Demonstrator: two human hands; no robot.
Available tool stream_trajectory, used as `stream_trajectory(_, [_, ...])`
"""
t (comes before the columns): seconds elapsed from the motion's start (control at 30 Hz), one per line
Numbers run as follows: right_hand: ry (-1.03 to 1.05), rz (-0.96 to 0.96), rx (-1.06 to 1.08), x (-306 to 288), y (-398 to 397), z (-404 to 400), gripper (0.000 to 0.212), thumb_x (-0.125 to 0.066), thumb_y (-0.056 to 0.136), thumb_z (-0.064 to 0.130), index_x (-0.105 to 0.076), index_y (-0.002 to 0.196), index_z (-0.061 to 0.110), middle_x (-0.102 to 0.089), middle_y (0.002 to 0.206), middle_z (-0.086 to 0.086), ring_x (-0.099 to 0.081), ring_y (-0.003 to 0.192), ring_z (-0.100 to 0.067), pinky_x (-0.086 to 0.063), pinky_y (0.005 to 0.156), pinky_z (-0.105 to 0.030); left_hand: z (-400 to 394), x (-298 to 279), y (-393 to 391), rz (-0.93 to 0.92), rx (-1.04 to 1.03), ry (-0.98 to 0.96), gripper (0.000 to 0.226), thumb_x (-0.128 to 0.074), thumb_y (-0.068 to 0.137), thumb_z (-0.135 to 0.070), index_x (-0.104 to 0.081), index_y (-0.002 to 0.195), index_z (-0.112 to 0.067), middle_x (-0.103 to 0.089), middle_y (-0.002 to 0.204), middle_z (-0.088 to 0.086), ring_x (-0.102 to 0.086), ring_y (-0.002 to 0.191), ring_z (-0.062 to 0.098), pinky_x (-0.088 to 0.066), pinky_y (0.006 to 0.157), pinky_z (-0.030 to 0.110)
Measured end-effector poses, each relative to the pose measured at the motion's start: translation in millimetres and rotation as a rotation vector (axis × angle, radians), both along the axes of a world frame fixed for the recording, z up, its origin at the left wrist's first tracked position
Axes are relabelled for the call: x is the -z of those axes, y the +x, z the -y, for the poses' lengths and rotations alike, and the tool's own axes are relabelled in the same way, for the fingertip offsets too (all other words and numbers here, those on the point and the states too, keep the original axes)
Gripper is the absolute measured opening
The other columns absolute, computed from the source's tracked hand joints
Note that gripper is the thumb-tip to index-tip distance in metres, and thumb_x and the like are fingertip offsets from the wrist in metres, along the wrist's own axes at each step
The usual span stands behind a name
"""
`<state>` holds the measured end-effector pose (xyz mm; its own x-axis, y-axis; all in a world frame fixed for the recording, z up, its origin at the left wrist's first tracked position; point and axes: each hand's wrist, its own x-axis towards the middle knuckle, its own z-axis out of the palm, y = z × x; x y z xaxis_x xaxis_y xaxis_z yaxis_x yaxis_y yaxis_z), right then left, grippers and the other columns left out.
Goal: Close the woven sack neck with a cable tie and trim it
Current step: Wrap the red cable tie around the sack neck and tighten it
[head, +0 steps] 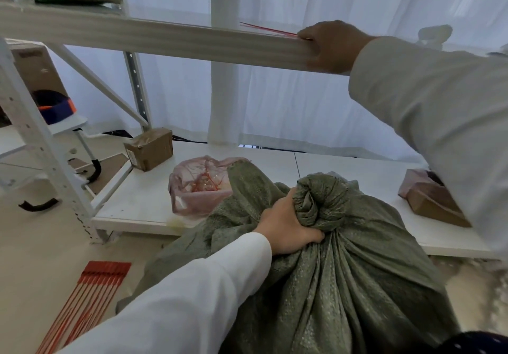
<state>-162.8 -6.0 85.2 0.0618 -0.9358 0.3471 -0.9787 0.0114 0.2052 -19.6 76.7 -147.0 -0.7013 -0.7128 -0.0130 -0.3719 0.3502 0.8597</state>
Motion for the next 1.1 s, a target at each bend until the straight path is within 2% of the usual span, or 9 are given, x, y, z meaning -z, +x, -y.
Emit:
stream_trajectory(0.17, [-0.312, 0.195, -0.067, -6.5, -9.9, -32.2, 0.029, -0.048, 0.086, 0.01, -0.07, 0.105, 0.014, -0.068, 0.109, -0.009, -0.06, 0.101, -0.027, -0.038, 0.091, -0.029, 2.0, 3.2, -1.4, 0.004, -0.013, 0.018, 0.074, -0.065, 0.046, -0.053, -0.047, 0.115, -0.035, -0.064, 0.112, -0.01, -0.058, 0.109, 0.019, -0.041, 0.1, 0.046])
stream_trajectory(0.3, [-0.485, 0.655, -0.074, 18.8, -14.4, -64.1, 0.025, -0.05, 0.086, 0.019, -0.065, 0.107, 0.021, -0.061, 0.077, 0.006, -0.057, 0.069, -0.005, -0.049, 0.076, -0.026, 2.4, 5.8, -2.6, -0.014, -0.014, 0.014, 0.076, -0.067, 0.046, -0.054, -0.047, 0.117, -0.033, -0.064, 0.112, -0.01, -0.059, 0.109, 0.018, -0.041, 0.101, 0.046])
stream_trajectory(0.4, [-0.399, 0.918, -0.063, 59.0, -4.1, -95.1, 0.03, -0.038, 0.094, 0.014, -0.059, 0.114, 0.014, -0.046, 0.061, 0.007, -0.046, 0.047, -0.006, -0.042, 0.053, -0.025, 3.1, 6.0, -3.0, -0.017, -0.015, 0.001, 0.073, -0.068, 0.048, -0.052, -0.048, 0.116, -0.034, -0.065, 0.11, -0.011, -0.059, 0.108, 0.018, -0.042, 0.1, 0.047])
stream_trajectory(0.53, [-0.139, 0.989, -0.016, 126.2, 6.2, -138.3, 0.028, -0.036, 0.095, 0.014, -0.063, 0.102, 0.021, -0.045, 0.056, 0.007, -0.035, 0.037, -0.002, -0.029, 0.042, -0.016, 2.1, 8.5, -2.4, -0.031, -0.023, 0.013, 0.061, -0.071, 0.05, -0.05, -0.055, 0.107, -0.036, -0.068, 0.105, -0.012, -0.061, 0.105, 0.017, -0.044, 0.098, 0.046])
stream_trajectory(0.67, [-0.108, 1.05, -0.023, 160.5, 2.1, -151.8, 0.016, -0.056, 0.089, 0.036, -0.069, 0.087, 0.026, -0.068, 0.08, 0.008, -0.061, 0.078, -0.007, -0.047, 0.079, -0.029, -1.2, 10.7, 0.6, -0.068, -0.04, 0.039, 0.052, -0.073, 0.053, -0.045, -0.061, 0.103, -0.036, -0.07, 0.102, -0.013, -0.062, 0.104, 0.015, -0.046, 0.098, 0.044])
stream_trajectory(0.8, [0.106, 1.292, -0.17, 163.6, -3.8, -151.2, 0.015, -0.066, 0.078, 0.042, -0.073, 0.08, 0.029, -0.073, 0.084, 0.006, -0.065, 0.082, -0.006, -0.048, 0.083, -0.029, -0.3, 13.7, 2.0, -0.105, -0.029, 0.071, 0.051, -0.075, 0.054, -0.043, -0.064, 0.103, -0.033, -0.071, 0.104, -0.011, -0.063, 0.104, 0.011, -0.046, 0.099, 0.041])
stream_trajectory(0.97, [0.143, 1.149, -0.123, 160.0, 3.5, -156.2, 0.049, -0.067, 0.055, 0.06, -0.067, 0.076, 0.016, -0.068, 0.073, -0.005, -0.059, 0.069, -0.01, -0.05, 0.073, -0.036, -2.7, 8.7, 3.8, -0.114, 0.019, 0.04, 0.039, -0.076, 0.062, -0.026, -0.066, 0.1, -0.028, -0.071, 0.1, -0.01, -0.063, 0.1, 0.006, -0.047, 0.097, 0.035])
stream_trajectory(1.03, [0.101, 0.934, -0.102, 155.1, 16.1, -160.3, 0.042, -0.072, 0.057, 0.054, -0.061, 0.077, 0.018, -0.064, 0.071, 0.003, -0.056, 0.066, -0.01, -0.042, 0.066, -0.022, -3.1, 6.2, 7.0, -0.109, 0.06, 0.038, 0.032, -0.075, 0.07, -0.009, -0.063, 0.098, -0.02, -0.066, 0.094, -0.012, -0.06, 0.092, -0.003, -0.046, 0.09, 0.022])
stream_trajectory(1.1, [0.024, 0.701, -0.116, 154.3, 34.8, -166.0, 0.04, -0.075, 0.063, 0.044, -0.055, 0.08, 0.014, -0.058, 0.076, 0.003, -0.053, 0.072, -0.015, -0.033, 0.065, -0.023, -3.5, 3.3, 10.6, -0.095, 0.078, 0.005, 0.029, -0.068, 0.077, 0.002, -0.061, 0.103, -0.009, -0.057, 0.091, -0.016, -0.055, 0.087, -0.008, -0.041, 0.078, 0.004])
